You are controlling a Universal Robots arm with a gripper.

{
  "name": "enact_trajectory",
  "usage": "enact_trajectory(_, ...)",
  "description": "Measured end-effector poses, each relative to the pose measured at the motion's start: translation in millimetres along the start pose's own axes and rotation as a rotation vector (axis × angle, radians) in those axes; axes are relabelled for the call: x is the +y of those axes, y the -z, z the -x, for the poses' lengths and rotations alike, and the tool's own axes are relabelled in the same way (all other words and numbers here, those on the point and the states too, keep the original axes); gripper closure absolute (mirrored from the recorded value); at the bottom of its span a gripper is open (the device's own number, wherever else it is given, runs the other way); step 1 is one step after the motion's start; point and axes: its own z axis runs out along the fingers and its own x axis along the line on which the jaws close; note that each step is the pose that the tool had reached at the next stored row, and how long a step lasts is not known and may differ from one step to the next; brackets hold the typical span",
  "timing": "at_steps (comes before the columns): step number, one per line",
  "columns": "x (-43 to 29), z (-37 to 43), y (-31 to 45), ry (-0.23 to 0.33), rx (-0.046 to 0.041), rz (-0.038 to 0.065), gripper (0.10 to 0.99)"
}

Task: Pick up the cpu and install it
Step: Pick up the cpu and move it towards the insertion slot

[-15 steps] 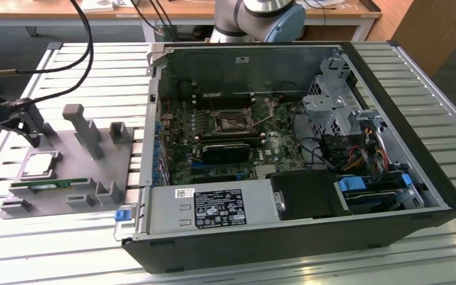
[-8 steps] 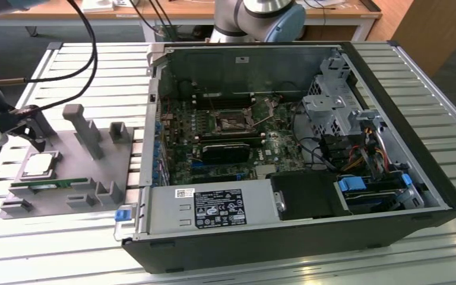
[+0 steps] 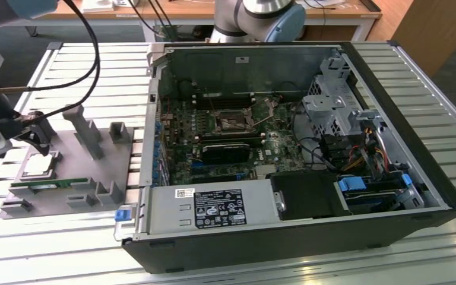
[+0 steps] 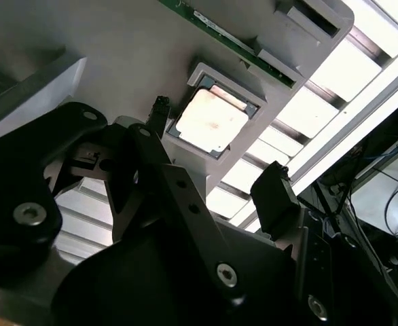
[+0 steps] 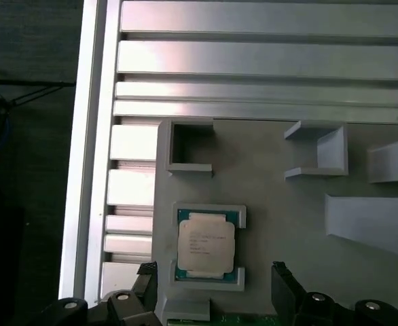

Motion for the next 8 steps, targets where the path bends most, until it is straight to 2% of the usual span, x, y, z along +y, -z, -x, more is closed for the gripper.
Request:
enact_trajectory(5,-0.8,0.3,-9.0,-0.001,-0.0002,0.003,0.325)
enact_trajectory(8,1.6,0.3,-13.3,-0.002,-0.0001,0.003,0.325)
